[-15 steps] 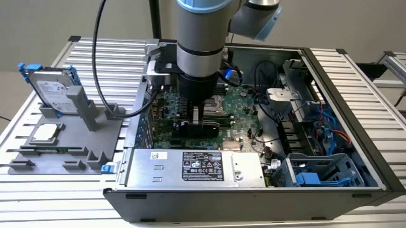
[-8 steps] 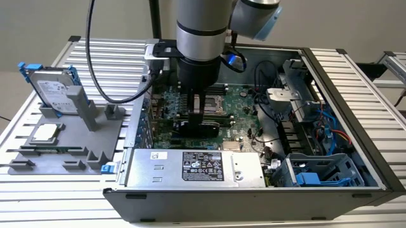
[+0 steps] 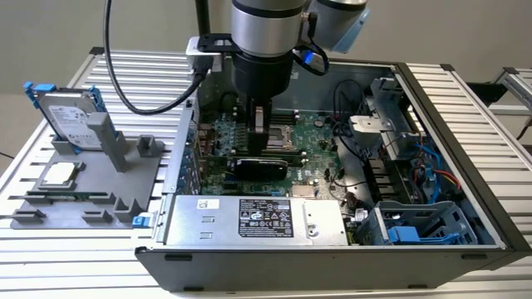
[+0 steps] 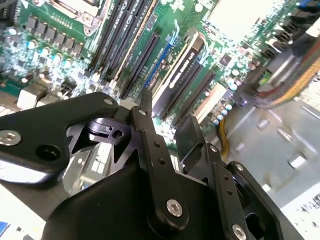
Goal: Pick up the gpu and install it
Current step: 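Insert the gpu into the slot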
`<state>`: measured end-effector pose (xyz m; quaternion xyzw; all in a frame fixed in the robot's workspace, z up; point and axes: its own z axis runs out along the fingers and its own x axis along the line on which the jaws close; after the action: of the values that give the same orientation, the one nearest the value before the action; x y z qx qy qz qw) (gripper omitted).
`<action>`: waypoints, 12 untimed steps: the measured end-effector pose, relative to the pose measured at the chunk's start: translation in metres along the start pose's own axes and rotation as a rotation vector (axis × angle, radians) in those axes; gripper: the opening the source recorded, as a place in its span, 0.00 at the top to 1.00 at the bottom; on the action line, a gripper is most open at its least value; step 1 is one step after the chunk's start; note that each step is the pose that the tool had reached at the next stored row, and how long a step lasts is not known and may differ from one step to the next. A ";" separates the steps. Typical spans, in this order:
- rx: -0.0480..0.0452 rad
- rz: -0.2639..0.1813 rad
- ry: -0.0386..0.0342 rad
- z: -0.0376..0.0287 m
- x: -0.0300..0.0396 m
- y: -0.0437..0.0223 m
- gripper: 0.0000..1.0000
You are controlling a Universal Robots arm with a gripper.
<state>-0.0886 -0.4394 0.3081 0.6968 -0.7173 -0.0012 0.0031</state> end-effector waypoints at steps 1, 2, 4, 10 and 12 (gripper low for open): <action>-0.0001 0.000 0.0003 -0.0034 0.0000 0.0000 0.00; -0.0001 0.000 0.0004 -0.0051 0.0000 0.0000 0.00; 0.0001 0.000 0.0001 -0.0053 0.0000 0.0000 0.00; -0.0001 0.000 0.0004 -0.0062 0.0000 0.0000 1.00; -0.0001 0.000 0.0004 -0.0064 0.0000 0.0000 1.00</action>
<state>-0.0886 -0.4394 0.3145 0.6968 -0.7173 -0.0011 0.0033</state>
